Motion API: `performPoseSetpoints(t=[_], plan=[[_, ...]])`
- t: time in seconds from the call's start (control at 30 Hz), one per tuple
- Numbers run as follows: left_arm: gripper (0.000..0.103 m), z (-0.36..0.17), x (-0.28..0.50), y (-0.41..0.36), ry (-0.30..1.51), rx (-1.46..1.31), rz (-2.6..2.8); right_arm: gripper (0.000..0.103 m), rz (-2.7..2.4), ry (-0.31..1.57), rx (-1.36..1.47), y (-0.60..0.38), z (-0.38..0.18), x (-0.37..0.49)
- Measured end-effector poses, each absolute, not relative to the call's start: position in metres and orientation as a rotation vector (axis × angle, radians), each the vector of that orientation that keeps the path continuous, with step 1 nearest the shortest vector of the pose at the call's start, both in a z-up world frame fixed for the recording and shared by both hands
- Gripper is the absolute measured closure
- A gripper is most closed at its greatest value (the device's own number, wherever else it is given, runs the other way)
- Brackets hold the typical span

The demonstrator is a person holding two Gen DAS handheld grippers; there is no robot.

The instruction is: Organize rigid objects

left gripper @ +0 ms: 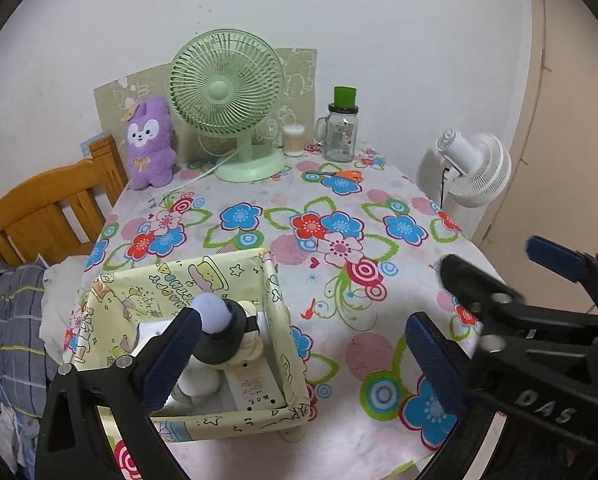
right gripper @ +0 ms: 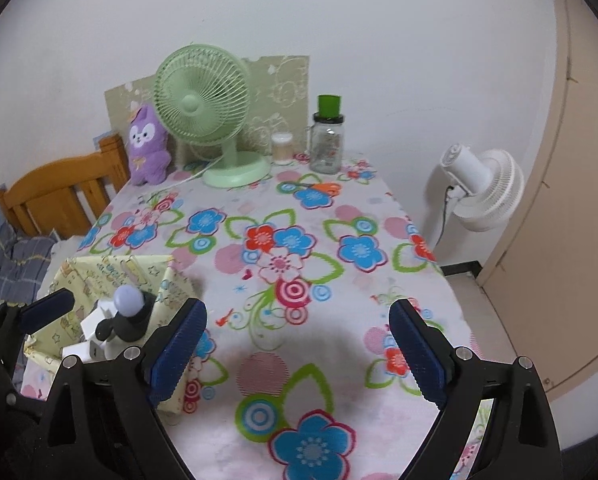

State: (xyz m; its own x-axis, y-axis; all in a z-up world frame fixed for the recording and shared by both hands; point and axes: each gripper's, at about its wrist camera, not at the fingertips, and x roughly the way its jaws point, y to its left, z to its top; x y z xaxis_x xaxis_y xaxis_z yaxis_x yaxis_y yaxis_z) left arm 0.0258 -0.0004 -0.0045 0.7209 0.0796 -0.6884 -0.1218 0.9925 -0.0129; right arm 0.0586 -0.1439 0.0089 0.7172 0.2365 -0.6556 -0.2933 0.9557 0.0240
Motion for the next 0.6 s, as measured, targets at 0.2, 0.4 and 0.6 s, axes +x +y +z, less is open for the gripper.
performPoseSetpoints(t=[0.2,0.4,0.6], plan=[[0.0,0.002,0.024,0.003,0.736,-0.056,0.137,0.006,0.269,0.684,-0.053,-0.161,0.014,0.057],[0.0,0.009,0.018,0.005,0.722,-0.054,0.15,0.005,0.251,0.655,-0.049,-0.174,0.021,0.051],[0.0,0.017,0.013,0.004,0.691,-0.054,0.139,0.001,0.24,0.618,-0.017,-0.186,0.027,0.042]])
